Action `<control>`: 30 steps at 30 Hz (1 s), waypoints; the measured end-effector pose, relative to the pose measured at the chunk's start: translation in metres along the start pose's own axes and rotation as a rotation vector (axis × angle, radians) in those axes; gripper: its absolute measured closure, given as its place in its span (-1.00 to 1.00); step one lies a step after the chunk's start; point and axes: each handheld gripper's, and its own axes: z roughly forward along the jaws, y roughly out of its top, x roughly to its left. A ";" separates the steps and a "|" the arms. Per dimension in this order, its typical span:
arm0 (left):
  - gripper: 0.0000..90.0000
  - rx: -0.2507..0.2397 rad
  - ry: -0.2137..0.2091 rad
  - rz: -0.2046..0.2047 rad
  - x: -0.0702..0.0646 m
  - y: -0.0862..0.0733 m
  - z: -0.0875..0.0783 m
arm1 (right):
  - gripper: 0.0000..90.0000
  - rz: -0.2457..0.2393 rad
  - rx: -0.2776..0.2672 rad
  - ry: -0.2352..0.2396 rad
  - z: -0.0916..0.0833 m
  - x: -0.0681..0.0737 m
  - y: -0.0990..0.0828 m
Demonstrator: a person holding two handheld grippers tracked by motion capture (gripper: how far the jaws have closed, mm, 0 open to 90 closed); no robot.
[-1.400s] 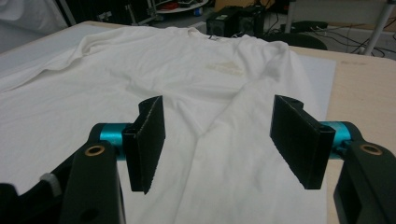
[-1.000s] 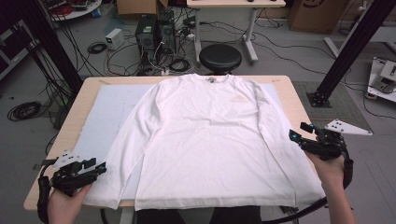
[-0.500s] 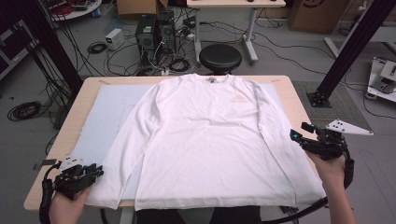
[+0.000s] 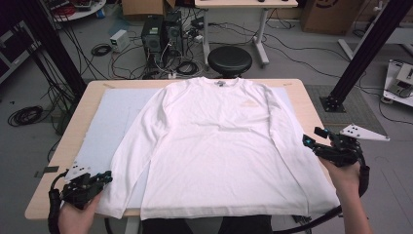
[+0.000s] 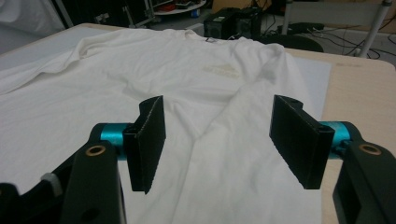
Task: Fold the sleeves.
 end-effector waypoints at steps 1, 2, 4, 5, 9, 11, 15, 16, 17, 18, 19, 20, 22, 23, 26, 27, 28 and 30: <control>0.94 -0.021 -0.020 0.009 -0.005 0.004 -0.002 | -0.19 -0.001 -0.002 0.000 0.000 0.000 0.000; 0.95 -0.038 -0.036 0.020 -0.011 0.009 -0.004 | -0.19 -0.003 -0.002 -0.001 0.000 0.000 0.000; 0.95 -0.068 -0.068 0.045 -0.024 0.019 -0.006 | -0.19 -0.003 -0.004 -0.001 0.000 0.000 0.000; 0.95 -0.081 -0.088 0.056 -0.032 0.025 -0.008 | -0.19 0.000 -0.003 -0.001 0.000 0.000 0.000; 0.95 -0.138 -0.181 0.091 -0.065 0.046 -0.010 | -0.19 0.000 -0.003 -0.001 -0.001 0.000 0.001; 0.95 -0.163 -0.233 0.105 -0.081 0.056 -0.009 | -0.19 -0.001 -0.007 -0.001 -0.001 -0.001 0.001; 0.95 -0.185 -0.329 0.125 -0.115 0.072 0.001 | -0.19 -0.004 -0.011 0.002 -0.002 0.000 0.002; 0.95 -0.183 -0.354 0.127 -0.122 0.076 0.005 | -0.19 -0.005 -0.013 0.003 -0.003 0.000 0.002; 0.95 -0.182 -0.372 0.132 -0.130 0.079 0.009 | -0.19 -0.005 -0.013 0.002 -0.003 0.000 0.003; 0.95 -0.182 -0.393 0.140 -0.138 0.082 0.013 | -0.19 -0.005 -0.014 0.003 -0.003 0.000 0.003; 0.95 -0.182 -0.413 0.146 -0.145 0.085 0.017 | -0.19 -0.006 -0.017 0.005 -0.003 0.000 0.003; 0.95 -0.174 -0.433 0.155 -0.152 0.088 0.022 | -0.19 -0.005 -0.017 0.005 -0.003 0.000 0.003; 0.95 -0.151 -0.461 0.177 -0.167 0.092 0.031 | -0.19 -0.004 -0.017 0.004 -0.004 0.000 0.003; 0.95 -0.139 -0.477 0.185 -0.174 0.094 0.037 | -0.19 -0.003 -0.017 0.004 -0.004 0.000 0.003; 0.95 -0.093 -0.517 0.213 -0.193 0.096 0.052 | -0.19 -0.002 -0.015 0.004 -0.004 0.000 0.003; 0.95 -0.082 -0.528 0.222 -0.200 0.096 0.057 | -0.19 -0.003 -0.016 0.005 -0.004 0.000 0.003; 0.95 -0.082 -0.528 0.222 -0.200 0.096 0.057 | -0.19 -0.003 -0.016 0.005 -0.004 0.000 0.003; 0.95 -0.025 -0.545 0.269 -0.217 0.096 0.071 | -0.19 -0.001 -0.014 0.002 -0.004 -0.001 0.003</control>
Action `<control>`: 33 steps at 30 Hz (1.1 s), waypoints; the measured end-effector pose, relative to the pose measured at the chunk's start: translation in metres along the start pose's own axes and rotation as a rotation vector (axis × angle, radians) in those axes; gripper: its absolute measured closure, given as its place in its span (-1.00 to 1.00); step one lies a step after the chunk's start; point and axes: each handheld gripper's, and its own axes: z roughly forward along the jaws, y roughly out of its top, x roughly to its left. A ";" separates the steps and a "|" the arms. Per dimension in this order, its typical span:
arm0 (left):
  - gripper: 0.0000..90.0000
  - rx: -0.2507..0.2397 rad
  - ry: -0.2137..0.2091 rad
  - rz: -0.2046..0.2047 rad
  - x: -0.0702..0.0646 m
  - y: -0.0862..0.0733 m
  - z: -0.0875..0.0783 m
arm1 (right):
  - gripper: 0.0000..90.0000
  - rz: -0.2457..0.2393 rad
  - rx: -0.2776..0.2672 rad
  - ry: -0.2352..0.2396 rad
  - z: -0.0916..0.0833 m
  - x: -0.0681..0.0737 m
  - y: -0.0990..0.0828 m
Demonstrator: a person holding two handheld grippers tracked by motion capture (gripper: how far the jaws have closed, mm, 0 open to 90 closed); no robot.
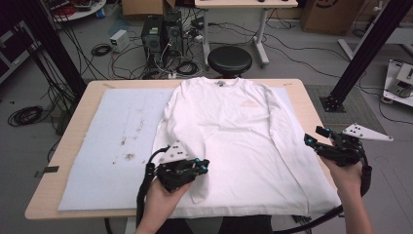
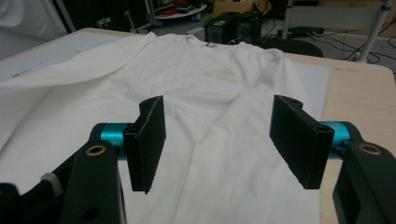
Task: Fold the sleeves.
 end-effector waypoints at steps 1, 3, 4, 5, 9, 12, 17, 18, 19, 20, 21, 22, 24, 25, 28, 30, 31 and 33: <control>0.95 0.018 -0.006 0.008 -0.002 0.000 0.007 | -0.19 0.002 -0.001 0.000 0.000 0.000 0.000; 0.95 0.057 -0.020 0.015 -0.004 -0.001 0.020 | -0.19 0.002 -0.001 0.000 0.000 0.000 0.000; 0.95 0.069 -0.028 0.021 -0.004 -0.002 0.026 | -0.19 0.001 -0.001 0.000 0.000 -0.001 0.000; 0.95 0.080 -0.040 0.029 -0.005 -0.002 0.033 | -0.19 0.001 0.000 0.001 0.000 -0.001 -0.001; 0.69 0.100 -0.032 0.085 -0.005 -0.007 0.054 | -0.19 0.001 0.004 0.004 0.001 0.000 -0.001; 0.41 0.041 0.003 0.107 -0.004 -0.011 0.042 | -0.19 0.004 0.002 0.004 0.000 0.000 -0.001; 0.41 -0.029 0.121 0.045 0.006 -0.035 0.001 | -0.19 0.006 0.002 -0.003 -0.001 -0.003 -0.002; 0.39 -0.022 0.121 0.009 0.011 -0.041 -0.004 | -0.19 0.007 0.004 -0.003 -0.001 -0.003 -0.002; 0.39 -0.006 0.108 -0.031 0.016 -0.048 -0.007 | -0.19 0.009 0.004 -0.004 -0.001 -0.003 -0.002; 0.39 0.013 0.110 -0.066 0.020 -0.055 -0.007 | -0.19 0.009 0.004 -0.005 -0.001 -0.003 -0.002; 0.36 0.027 0.118 -0.084 0.024 -0.060 -0.006 | -0.19 0.010 0.003 -0.005 -0.001 -0.003 -0.002; 0.32 0.032 0.125 -0.095 0.027 -0.063 -0.004 | -0.19 0.010 0.003 -0.005 -0.001 -0.003 -0.001; 0.32 0.059 0.128 -0.096 0.033 -0.065 0.005 | -0.19 0.007 0.002 -0.002 0.001 -0.002 -0.001; 0.32 0.081 0.120 -0.095 0.034 -0.065 0.011 | -0.19 0.006 0.004 0.000 0.001 -0.001 0.000; 0.32 0.143 0.118 -0.085 0.037 -0.061 0.028 | -0.19 -0.002 0.007 0.003 0.003 0.001 0.000; 0.37 0.170 0.116 -0.081 0.037 -0.058 0.037 | -0.19 -0.003 0.011 0.002 0.004 0.001 0.000; 0.49 0.170 0.116 -0.081 0.037 -0.058 0.037 | -0.19 -0.003 0.011 0.002 0.004 0.001 0.000; 0.95 0.183 0.103 -0.044 0.036 -0.055 0.043 | -0.18 0.003 0.014 0.002 0.004 0.001 -0.001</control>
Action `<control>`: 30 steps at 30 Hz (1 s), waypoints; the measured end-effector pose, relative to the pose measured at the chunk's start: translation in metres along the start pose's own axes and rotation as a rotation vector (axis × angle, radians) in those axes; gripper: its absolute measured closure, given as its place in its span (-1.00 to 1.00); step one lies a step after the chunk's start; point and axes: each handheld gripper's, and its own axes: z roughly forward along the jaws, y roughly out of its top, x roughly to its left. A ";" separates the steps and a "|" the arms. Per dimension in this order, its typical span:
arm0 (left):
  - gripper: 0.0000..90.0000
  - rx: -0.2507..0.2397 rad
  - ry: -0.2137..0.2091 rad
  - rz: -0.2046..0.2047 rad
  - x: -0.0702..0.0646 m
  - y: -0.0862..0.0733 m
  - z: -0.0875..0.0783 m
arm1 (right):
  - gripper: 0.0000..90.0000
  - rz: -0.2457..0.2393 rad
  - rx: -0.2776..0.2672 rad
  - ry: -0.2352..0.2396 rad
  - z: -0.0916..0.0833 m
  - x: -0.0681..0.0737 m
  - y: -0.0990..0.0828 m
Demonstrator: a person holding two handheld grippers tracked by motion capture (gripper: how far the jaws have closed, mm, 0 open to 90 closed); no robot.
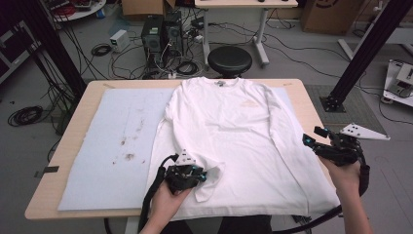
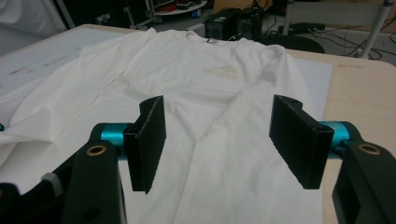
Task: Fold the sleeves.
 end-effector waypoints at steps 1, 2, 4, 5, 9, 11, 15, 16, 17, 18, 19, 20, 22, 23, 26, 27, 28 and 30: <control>0.95 0.001 -0.010 0.007 -0.001 0.002 0.001 | -0.18 0.000 0.000 0.000 0.000 0.000 0.000; 0.95 0.001 -0.010 0.007 -0.001 0.002 0.001 | -0.18 -0.001 0.000 0.001 0.000 0.000 0.000; 0.96 0.005 -0.056 0.021 -0.007 0.006 0.002 | -0.18 0.000 0.001 0.001 -0.001 -0.001 -0.001; 0.96 0.005 -0.056 0.021 -0.007 0.006 0.002 | -0.18 0.000 0.001 0.001 -0.001 -0.001 -0.001; 0.97 -0.042 -0.152 0.060 -0.020 0.011 0.001 | -0.18 -0.005 -0.006 -0.001 -0.002 -0.001 -0.001; 0.96 -0.062 -0.191 0.105 -0.030 0.016 0.001 | -0.18 -0.005 -0.006 0.000 -0.002 -0.001 0.000; 0.88 -0.048 -0.235 0.173 -0.050 0.030 0.015 | -0.18 -0.008 -0.004 0.000 -0.001 0.000 0.000; 0.72 -0.048 -0.235 0.173 -0.050 0.030 0.015 | -0.18 -0.008 -0.004 0.000 -0.001 0.000 0.000; 0.72 -0.043 -0.226 0.170 -0.051 0.030 0.017 | -0.18 -0.007 -0.002 -0.001 -0.001 0.000 -0.001; 0.63 -0.032 -0.218 0.185 -0.051 0.029 0.017 | -0.18 -0.007 -0.002 0.000 -0.001 0.000 -0.001; 0.45 -0.037 -0.209 0.185 -0.050 0.027 0.015 | -0.18 -0.003 -0.002 -0.001 -0.002 0.000 -0.001; 0.41 -0.057 -0.180 0.187 -0.048 0.022 0.007 | -0.18 -0.006 -0.005 -0.002 -0.003 -0.001 -0.001; 0.41 -0.069 -0.172 0.180 -0.046 0.018 0.003 | -0.18 -0.005 -0.005 -0.002 -0.003 -0.001 -0.001; 0.36 -0.089 -0.163 0.174 -0.043 0.015 -0.001 | -0.18 -0.005 -0.007 -0.005 -0.005 -0.002 -0.001; 0.35 -0.076 -0.149 0.162 -0.035 0.009 -0.003 | -0.18 0.001 -0.007 -0.007 -0.005 -0.002 -0.001; 0.35 -0.060 -0.136 0.160 -0.033 0.008 -0.002 | -0.18 0.000 -0.008 -0.007 -0.005 -0.002 -0.001; 0.35 -0.047 -0.126 0.157 -0.031 0.006 -0.001 | -0.18 -0.003 -0.010 -0.006 -0.006 -0.002 -0.001; 0.36 -0.023 -0.110 0.160 -0.028 0.004 0.002 | -0.18 -0.004 -0.011 -0.007 -0.006 -0.001 0.000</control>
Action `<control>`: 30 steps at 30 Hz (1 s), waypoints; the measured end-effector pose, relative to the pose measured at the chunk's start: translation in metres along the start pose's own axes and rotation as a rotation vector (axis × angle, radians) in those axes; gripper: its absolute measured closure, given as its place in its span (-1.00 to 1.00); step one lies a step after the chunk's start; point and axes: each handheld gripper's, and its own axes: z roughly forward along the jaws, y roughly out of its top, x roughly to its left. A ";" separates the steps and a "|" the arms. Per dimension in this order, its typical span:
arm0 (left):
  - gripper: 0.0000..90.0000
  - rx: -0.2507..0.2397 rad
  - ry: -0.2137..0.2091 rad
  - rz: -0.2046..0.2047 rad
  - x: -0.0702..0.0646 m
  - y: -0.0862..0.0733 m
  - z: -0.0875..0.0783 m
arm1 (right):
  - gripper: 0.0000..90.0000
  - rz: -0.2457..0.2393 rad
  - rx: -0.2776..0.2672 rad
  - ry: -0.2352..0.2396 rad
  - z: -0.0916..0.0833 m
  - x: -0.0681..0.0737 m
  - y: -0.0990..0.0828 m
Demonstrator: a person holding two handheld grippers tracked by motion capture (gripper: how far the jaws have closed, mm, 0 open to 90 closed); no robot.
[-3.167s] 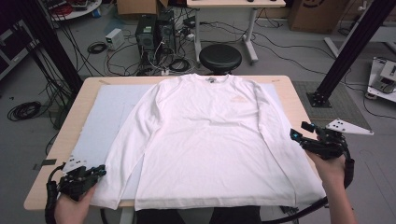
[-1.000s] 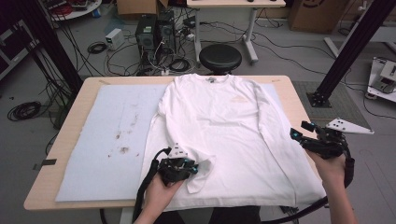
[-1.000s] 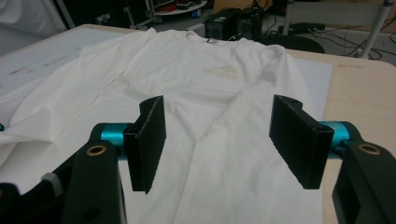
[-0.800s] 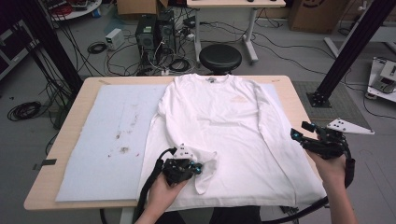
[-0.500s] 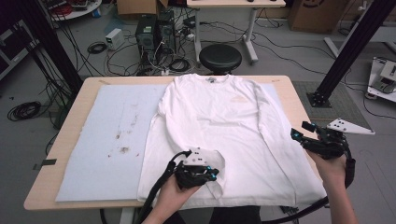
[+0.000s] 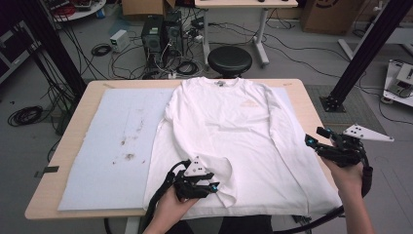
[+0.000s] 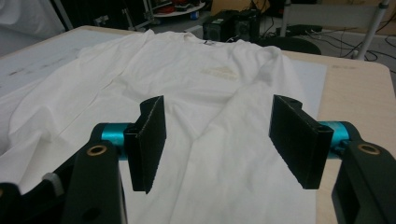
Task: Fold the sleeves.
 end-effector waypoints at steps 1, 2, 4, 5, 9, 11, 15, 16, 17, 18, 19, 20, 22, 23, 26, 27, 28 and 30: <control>0.36 0.009 0.019 0.019 -0.001 0.000 0.005 | -0.18 0.001 -0.001 0.002 0.000 0.000 0.000; 0.36 0.009 0.019 0.019 -0.001 0.000 0.005 | -0.18 -0.002 0.000 0.002 0.000 0.000 0.000; 0.43 0.056 0.037 0.033 -0.002 0.001 0.014 | -0.18 -0.001 0.002 0.002 0.001 0.000 0.000; 0.67 0.048 0.055 0.044 -0.004 0.001 0.015 | -0.18 0.000 0.003 0.002 0.001 0.001 0.000; 0.94 0.110 0.007 0.063 -0.009 0.002 0.006 | -0.18 -0.004 0.002 0.003 0.001 0.001 0.000; 0.95 0.140 0.000 0.119 -0.017 -0.001 -0.011 | -0.18 -0.001 -0.001 0.001 -0.001 0.000 0.000; 0.95 0.144 -0.013 0.127 -0.019 -0.006 -0.030 | -0.18 0.004 -0.001 -0.002 -0.002 -0.001 0.000; 0.95 0.146 -0.013 0.127 -0.019 -0.007 -0.036 | -0.18 0.003 0.000 -0.002 -0.002 -0.002 0.000; 0.95 0.138 -0.021 0.119 -0.016 -0.009 -0.047 | -0.18 0.005 0.000 -0.003 -0.002 -0.002 0.000; 0.95 0.138 -0.021 0.119 -0.016 -0.009 -0.047 | -0.18 0.002 -0.002 -0.004 -0.002 -0.002 0.000; 0.94 0.137 -0.025 0.116 -0.014 -0.009 -0.051 | -0.18 0.003 -0.002 -0.005 -0.002 -0.002 0.001; 0.88 0.117 -0.022 0.106 -0.011 -0.009 -0.058 | -0.18 0.004 -0.001 -0.006 -0.002 -0.002 0.001; 0.75 0.095 -0.029 0.082 -0.010 -0.009 -0.058 | -0.18 0.004 -0.001 -0.007 -0.002 -0.001 0.001; 0.55 0.081 -0.036 0.066 -0.010 -0.008 -0.058 | -0.18 0.005 0.000 -0.007 -0.001 0.000 0.001; 0.48 0.066 -0.075 0.025 -0.010 -0.007 -0.047 | -0.18 0.000 0.003 -0.003 0.000 0.000 0.001; 0.44 0.078 -0.089 0.017 -0.011 -0.006 -0.042 | -0.18 0.001 0.004 -0.001 0.001 0.002 0.001; 0.44 0.100 -0.108 0.017 -0.012 -0.005 -0.037 | -0.18 0.002 0.005 -0.001 0.000 0.002 0.001; 0.44 0.121 -0.128 0.010 -0.016 -0.005 -0.029 | -0.18 0.001 0.005 -0.001 0.000 0.002 0.001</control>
